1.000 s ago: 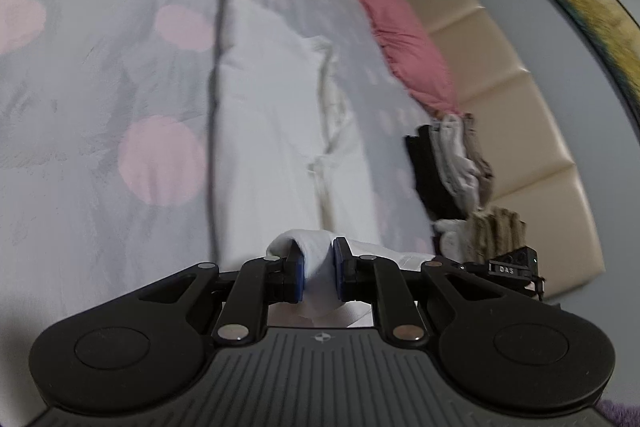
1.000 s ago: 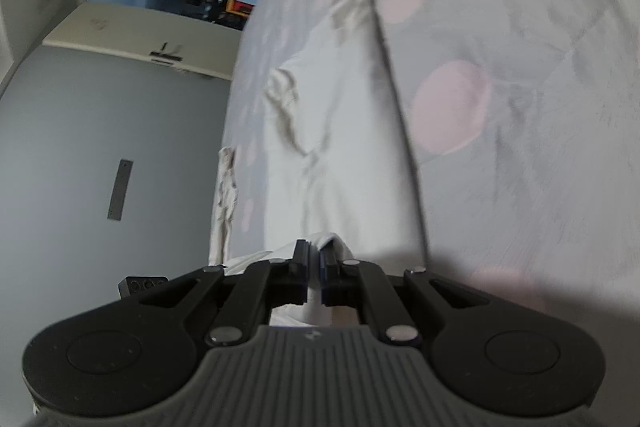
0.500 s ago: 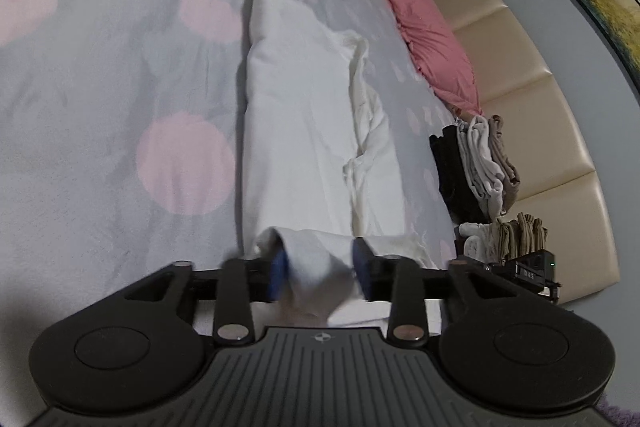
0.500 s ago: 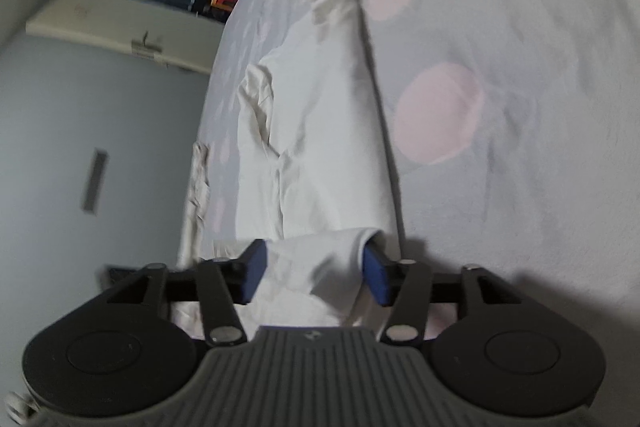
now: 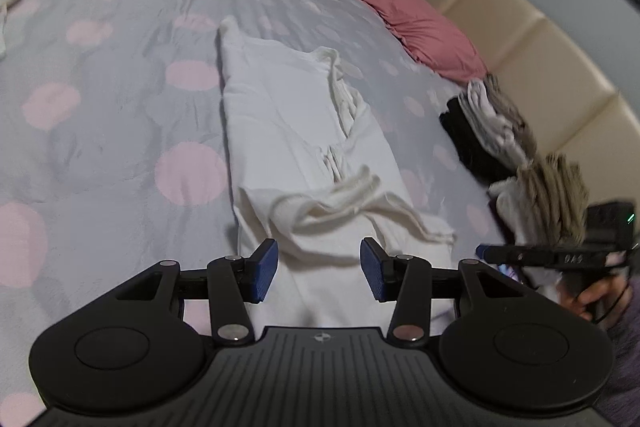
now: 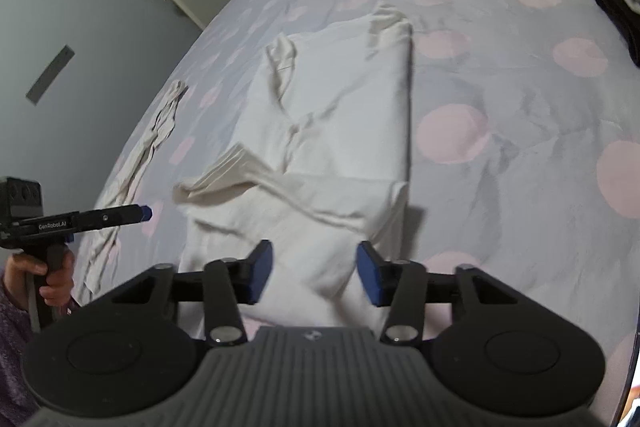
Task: Fold clothes
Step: 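Lay the hem over the shirt and open both tools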
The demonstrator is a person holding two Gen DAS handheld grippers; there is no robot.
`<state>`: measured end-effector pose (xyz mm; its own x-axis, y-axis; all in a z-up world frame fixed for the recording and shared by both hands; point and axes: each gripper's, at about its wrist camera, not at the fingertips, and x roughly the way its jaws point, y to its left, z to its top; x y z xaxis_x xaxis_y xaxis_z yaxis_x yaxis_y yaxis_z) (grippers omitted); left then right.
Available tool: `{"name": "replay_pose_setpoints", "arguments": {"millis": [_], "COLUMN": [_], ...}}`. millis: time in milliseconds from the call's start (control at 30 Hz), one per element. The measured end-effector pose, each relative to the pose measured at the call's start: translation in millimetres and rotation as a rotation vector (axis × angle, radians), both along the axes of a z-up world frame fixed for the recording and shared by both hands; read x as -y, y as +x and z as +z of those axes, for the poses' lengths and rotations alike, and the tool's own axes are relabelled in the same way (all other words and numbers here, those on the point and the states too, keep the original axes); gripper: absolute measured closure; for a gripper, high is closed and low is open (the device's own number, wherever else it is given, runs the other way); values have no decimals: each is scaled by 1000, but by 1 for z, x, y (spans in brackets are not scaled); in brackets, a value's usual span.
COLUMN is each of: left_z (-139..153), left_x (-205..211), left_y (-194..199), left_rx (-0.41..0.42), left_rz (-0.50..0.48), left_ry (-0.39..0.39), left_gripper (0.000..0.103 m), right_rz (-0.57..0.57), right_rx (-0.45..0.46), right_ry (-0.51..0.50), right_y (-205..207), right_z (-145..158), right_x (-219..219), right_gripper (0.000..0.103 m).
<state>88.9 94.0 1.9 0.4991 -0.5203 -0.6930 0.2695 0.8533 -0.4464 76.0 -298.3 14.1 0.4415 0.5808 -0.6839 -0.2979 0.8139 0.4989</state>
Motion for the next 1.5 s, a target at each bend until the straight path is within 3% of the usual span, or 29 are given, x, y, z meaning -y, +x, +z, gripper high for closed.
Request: {"name": "replay_pose_setpoints", "arguments": {"millis": [167,300,567,700,1300,1500], "left_z": [-2,-16,-41,-49,-28,-30], "left_x": [33,56,84,90,81,94], "left_y": [-24,-37,-30,-17,54,59], "left_rx": [63,88,78,71,172,205], "left_rz": [-55,-93,-105,-97,61,-42], "left_ry": [156,267,353,356,263,348], "left_gripper": [62,66,67,68,68,68], "right_rz": [74,119,129,97,-50,-25], "right_rx": [54,48,31,30,181,145], "right_ry": [-138,-235,-314,-326,-297,-274], "right_y": [-25,-36,-26,-15,58,75], "right_z": [-4,-17,-36,-39,-4,-15], "right_x": [-30,-52,-78,-80,-72,-74], "right_gripper": [71,80,82,93,84,81]}}
